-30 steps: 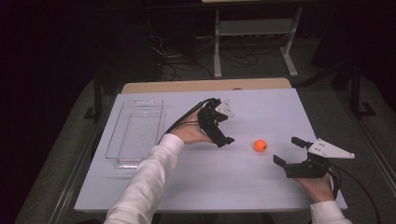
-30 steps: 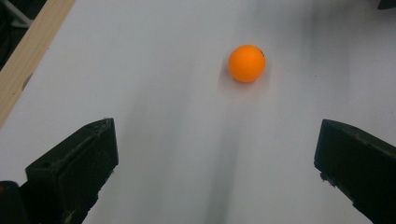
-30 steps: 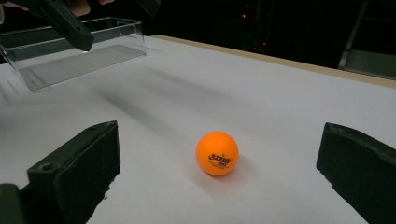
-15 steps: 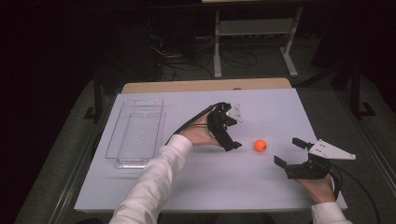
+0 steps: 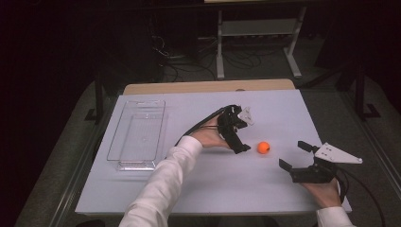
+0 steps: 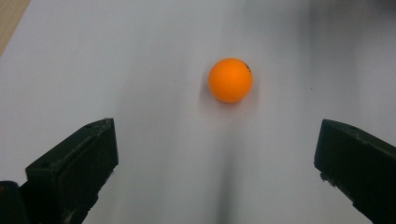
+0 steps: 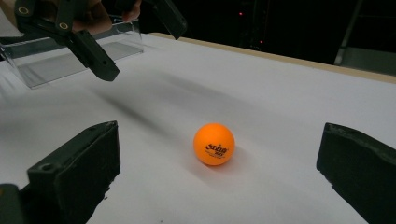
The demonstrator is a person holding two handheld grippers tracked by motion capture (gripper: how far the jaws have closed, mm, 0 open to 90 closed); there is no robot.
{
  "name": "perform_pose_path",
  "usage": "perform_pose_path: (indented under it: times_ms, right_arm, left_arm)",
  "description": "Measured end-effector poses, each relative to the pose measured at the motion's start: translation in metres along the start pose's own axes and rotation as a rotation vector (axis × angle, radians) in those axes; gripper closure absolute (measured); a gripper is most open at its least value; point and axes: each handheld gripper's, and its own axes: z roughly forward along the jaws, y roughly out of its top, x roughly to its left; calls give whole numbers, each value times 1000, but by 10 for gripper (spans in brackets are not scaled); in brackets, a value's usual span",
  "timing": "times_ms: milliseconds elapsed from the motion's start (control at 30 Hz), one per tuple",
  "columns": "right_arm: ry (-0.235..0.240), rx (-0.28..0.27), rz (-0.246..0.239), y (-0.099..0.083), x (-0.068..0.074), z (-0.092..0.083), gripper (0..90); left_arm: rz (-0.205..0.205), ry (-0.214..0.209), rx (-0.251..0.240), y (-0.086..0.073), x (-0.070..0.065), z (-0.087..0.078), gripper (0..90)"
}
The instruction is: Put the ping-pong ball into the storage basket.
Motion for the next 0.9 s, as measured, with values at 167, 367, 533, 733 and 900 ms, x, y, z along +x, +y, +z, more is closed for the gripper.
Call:
perform_pose_path:
  times_ms: [167, 367, 533, 733, 900]
  right_arm:
    - [-5, 3, 2, -2, 0, -2, 0]
    - [-7, 2, 8, -3, 0, -3, 0]
    - [-8, 1, 8, -4, 0, -3, 0]
    - [-9, -1, 7, -4, 0, -3, 0]
    - [-7, -1, 4, -3, 0, -3, 0]
  left_arm:
    - [-6, -7, 12, 1, 3, 6, 0]
    - [-5, -10, 18, 3, 6, 12, 0]
    - [5, -15, 27, 5, 5, 18, 0]
    - [23, -20, 36, 11, 3, 26, 0]
    - [32, -34, 39, 16, 2, 33, 0]
